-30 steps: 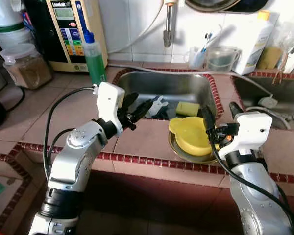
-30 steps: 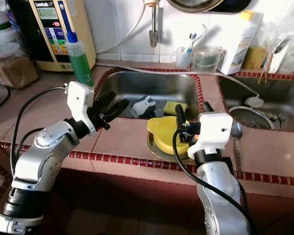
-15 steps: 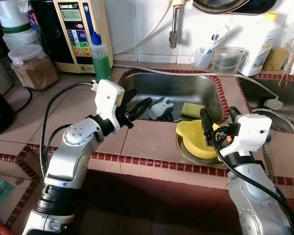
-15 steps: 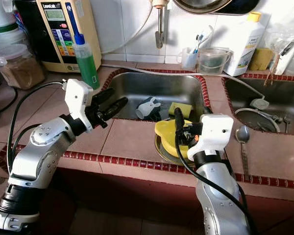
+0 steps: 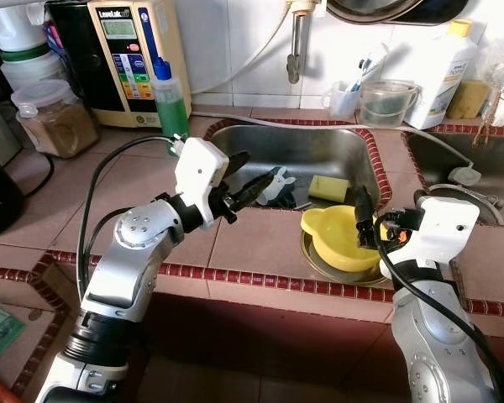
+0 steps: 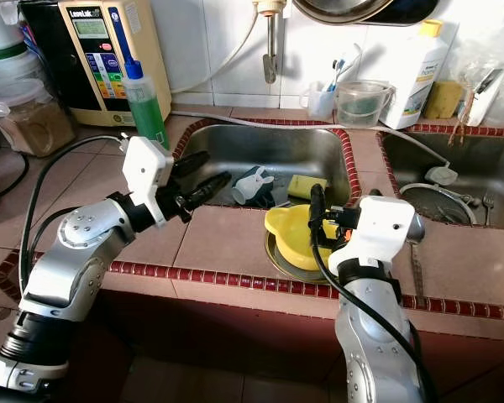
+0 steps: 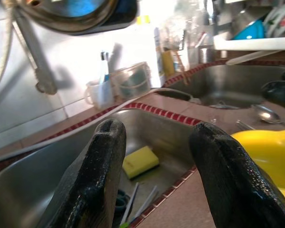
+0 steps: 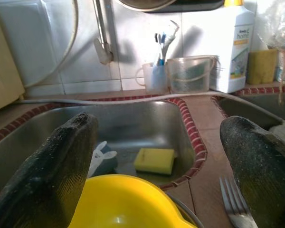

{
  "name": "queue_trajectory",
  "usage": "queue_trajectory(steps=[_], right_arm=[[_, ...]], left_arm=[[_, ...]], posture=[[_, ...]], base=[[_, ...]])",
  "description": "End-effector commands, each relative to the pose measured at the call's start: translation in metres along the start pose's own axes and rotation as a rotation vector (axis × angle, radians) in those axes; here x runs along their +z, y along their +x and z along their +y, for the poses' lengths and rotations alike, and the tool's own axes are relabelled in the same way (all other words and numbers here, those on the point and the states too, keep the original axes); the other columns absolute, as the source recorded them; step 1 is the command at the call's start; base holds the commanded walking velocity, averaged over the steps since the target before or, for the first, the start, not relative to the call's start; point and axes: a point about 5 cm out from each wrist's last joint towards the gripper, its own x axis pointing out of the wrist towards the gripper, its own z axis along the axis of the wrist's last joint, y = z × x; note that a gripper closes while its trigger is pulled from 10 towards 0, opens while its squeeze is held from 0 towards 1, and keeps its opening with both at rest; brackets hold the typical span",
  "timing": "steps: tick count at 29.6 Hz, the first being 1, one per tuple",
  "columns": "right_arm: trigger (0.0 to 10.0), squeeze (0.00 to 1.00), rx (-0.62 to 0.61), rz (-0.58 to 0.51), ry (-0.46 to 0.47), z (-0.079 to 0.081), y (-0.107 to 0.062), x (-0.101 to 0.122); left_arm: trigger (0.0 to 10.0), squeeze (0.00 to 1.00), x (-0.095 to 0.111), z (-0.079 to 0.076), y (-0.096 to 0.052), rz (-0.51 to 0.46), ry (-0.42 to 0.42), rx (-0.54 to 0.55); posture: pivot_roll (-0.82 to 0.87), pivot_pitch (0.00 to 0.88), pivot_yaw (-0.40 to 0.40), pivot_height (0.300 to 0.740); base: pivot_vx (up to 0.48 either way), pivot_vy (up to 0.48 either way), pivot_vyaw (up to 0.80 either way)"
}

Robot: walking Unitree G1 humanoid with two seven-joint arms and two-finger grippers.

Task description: Kitchen organization

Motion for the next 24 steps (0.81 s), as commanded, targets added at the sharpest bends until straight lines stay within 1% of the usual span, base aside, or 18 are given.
queue_trajectory(steps=[1, 5, 6, 9, 13, 15, 16, 18, 19, 21, 24], right_arm=[[10.0, 0.00, -0.021, -0.010, 0.000, -0.003, -0.001, 0.006], [10.0, 0.00, -0.021, 0.012, -0.005, -0.010, -0.003, 0.005], [10.0, 0.00, -0.017, 0.027, -0.007, -0.013, -0.005, 0.004], [10.0, 0.00, -0.014, 0.042, -0.019, -0.020, -0.007, 0.004], [10.0, 0.00, -0.008, 0.061, -0.027, -0.025, -0.007, 0.006], [10.0, 0.00, 0.001, 0.071, -0.031, -0.029, -0.006, 0.007], [10.0, 0.00, 0.001, 0.079, -0.038, -0.033, -0.005, 0.007], [10.0, 0.00, 0.001, 0.079, -0.038, -0.033, -0.005, 0.007], [10.0, 0.00, -0.009, 0.098, -0.040, -0.041, -0.004, 0.005], [10.0, 0.00, -0.015, 0.119, -0.028, -0.045, -0.004, 0.003], [10.0, 0.00, -0.019, 0.150, 0.040, -0.046, -0.003, 0.000]], left_arm=[[10.0, 0.00, 0.001, 0.000, 0.002, 0.013, 0.027, -0.024], [10.0, 0.00, 0.001, -0.006, 0.003, 0.006, 0.036, -0.061], [10.0, 0.00, 0.001, -0.010, 0.003, 0.000, 0.039, -0.084], [10.0, 0.00, -0.002, -0.015, 0.002, 0.011, 0.048, -0.116], [10.0, 0.00, -0.007, -0.019, 0.001, 0.022, 0.050, -0.140], [10.0, 0.00, -0.011, -0.022, 0.001, 0.029, 0.048, -0.150], [10.0, 0.00, -0.012, -0.023, 0.001, 0.033, 0.048, -0.157], [10.0, 0.00, -0.012, -0.023, 0.001, 0.033, 0.048, -0.157], [10.0, 0.00, -0.013, -0.025, 0.002, 0.031, 0.045, -0.166], [10.0, 0.00, -0.013, -0.027, 0.003, 0.028, 0.048, -0.171], [10.0, 0.00, -0.013, -0.028, 0.003, 0.023, 0.043, -0.172]], posture=[[-0.21, 0.040, 0.071, 0.703], [-0.22, 0.040, 0.073, 0.703], [-0.23, 0.041, 0.073, 0.703], [-0.23, 0.041, 0.073, 0.703], [-0.24, 0.041, 0.072, 0.703], [-0.25, 0.040, 0.072, 0.703], [-0.25, 0.041, 0.073, 0.703], [-0.25, 0.041, 0.073, 0.703], [-0.25, 0.038, 0.073, 0.703], [-0.26, 0.038, 0.074, 0.703], [-0.26, 0.034, 0.075, 0.703]], base=[[0.000, 0.000, 0.00], [0.000, 0.000, 0.00], [0.000, 0.000, 0.00], [0.000, 0.000, 0.00], [0.000, 0.000, 0.00], [0.000, 0.000, 0.00], [0.000, 0.000, 0.00], [0.000, 0.000, 0.00], [0.000, 0.000, 0.00], [0.000, 0.000, 0.00], [0.000, 0.000, 0.00]])
